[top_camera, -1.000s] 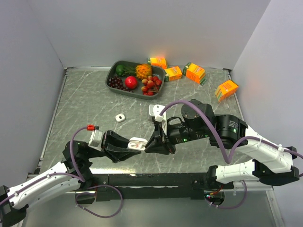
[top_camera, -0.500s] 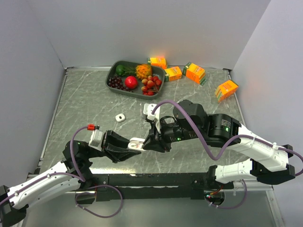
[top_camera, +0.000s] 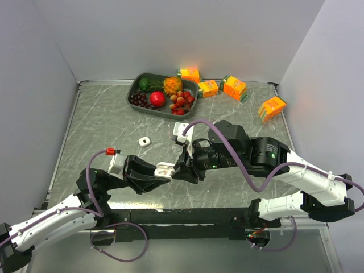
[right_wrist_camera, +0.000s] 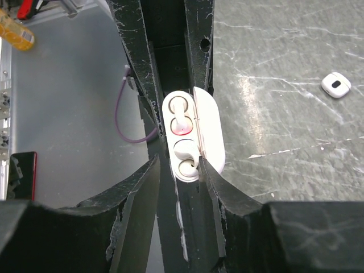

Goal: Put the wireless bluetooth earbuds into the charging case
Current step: Adjust the earbud with the charging case.

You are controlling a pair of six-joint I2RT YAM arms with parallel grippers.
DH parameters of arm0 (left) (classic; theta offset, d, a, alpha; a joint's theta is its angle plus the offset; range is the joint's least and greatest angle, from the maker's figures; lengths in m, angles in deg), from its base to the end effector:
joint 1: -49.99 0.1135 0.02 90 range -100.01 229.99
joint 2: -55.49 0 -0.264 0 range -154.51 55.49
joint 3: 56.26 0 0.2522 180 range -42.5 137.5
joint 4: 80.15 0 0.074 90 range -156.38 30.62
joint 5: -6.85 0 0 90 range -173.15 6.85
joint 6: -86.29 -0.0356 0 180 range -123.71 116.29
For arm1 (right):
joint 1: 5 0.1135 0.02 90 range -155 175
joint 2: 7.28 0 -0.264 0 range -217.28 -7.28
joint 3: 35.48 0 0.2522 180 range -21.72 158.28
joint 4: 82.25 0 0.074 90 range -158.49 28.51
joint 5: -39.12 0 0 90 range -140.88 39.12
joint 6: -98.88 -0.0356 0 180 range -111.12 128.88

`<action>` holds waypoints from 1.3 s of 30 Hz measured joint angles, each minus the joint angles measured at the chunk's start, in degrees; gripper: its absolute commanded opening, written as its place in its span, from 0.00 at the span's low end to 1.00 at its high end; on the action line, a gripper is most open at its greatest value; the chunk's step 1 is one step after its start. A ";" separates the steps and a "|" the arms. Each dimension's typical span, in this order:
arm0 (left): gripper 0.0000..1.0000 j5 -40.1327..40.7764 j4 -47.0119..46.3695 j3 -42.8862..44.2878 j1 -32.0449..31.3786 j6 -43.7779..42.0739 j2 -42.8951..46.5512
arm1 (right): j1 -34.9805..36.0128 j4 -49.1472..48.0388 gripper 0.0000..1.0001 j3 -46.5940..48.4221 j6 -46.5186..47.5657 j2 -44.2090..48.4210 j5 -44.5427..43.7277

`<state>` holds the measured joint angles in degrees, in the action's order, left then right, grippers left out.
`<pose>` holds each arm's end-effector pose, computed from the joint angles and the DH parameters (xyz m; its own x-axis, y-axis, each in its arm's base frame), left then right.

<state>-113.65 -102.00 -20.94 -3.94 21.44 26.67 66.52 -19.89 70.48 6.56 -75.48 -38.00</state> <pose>0.0628 -0.1168 0.3190 -0.1547 -0.4096 -0.8991 0.9873 -0.0307 -0.1559 0.0623 0.2113 0.4678 -0.1719 -0.3898 -0.9047 -0.9827 0.1327 0.1295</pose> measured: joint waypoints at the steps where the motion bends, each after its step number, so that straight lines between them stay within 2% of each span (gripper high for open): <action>1: 0.01 0.17 0.07 0.00 0.00 0.00 -0.02 | 0.00 0.00 0.42 -0.02 -0.02 0.04 -0.15; 24: 0.01 1.70 0.31 0.74 0.00 0.00 -0.07 | 0.02 -0.11 0.43 -0.83 -1.46 0.35 -1.44; 39: 0.01 1.31 0.26 0.96 0.00 0.00 -0.20 | 0.72 -0.57 0.37 -0.83 -1.46 0.39 -0.79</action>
<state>-112.34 -101.74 -19.98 -3.94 21.44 26.47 67.25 -20.46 69.65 5.09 -75.09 -38.78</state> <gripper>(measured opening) 0.331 0.381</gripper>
